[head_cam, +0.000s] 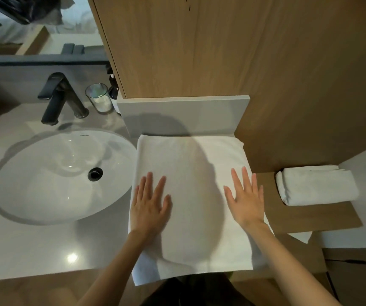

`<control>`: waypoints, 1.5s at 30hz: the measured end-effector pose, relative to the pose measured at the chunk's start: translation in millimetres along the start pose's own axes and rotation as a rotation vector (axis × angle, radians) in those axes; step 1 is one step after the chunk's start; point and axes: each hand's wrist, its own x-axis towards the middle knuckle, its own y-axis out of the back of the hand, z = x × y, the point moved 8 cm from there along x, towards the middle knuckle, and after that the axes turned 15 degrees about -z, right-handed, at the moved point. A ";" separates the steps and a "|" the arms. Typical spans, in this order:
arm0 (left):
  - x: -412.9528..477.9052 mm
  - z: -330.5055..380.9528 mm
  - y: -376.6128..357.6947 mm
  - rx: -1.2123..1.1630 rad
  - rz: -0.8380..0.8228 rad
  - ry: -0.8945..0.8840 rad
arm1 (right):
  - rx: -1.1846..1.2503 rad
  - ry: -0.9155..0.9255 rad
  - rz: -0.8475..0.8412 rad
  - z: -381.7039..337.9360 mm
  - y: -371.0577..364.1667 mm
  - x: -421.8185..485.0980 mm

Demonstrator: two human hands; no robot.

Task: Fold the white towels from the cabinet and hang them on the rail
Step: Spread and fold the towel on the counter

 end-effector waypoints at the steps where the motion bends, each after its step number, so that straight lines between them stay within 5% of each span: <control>1: 0.4 0.8 -0.1 -0.014 -0.011 0.010 | -0.009 -0.014 -0.012 -2.4 0.1 -1.7; 8: -21.4 46.9 -29.7 -0.059 0.021 -0.093 | 0.041 0.256 0.015 -97.3 -30.9 -59.4; 14: -30.5 29.3 -29.6 -0.012 -0.003 -0.118 | -0.117 0.263 0.027 -56.9 -40.8 -66.3; 20: -44.2 -0.7 -20.0 0.033 0.002 -0.124 | -0.007 0.109 0.015 13.2 -26.3 -80.1; 29: -55.6 -7.0 -24.2 -0.013 0.015 -0.089 | 0.626 -0.161 0.002 67.6 -29.8 -100.3; 38: -55.8 -11.8 -21.6 -0.005 0.007 -0.133 | 0.446 -0.147 0.156 67.4 -12.9 -118.2; 45: -56.5 -14.1 -19.6 0.007 -0.011 -0.175 | 0.422 -0.353 0.171 77.1 -19.1 -121.5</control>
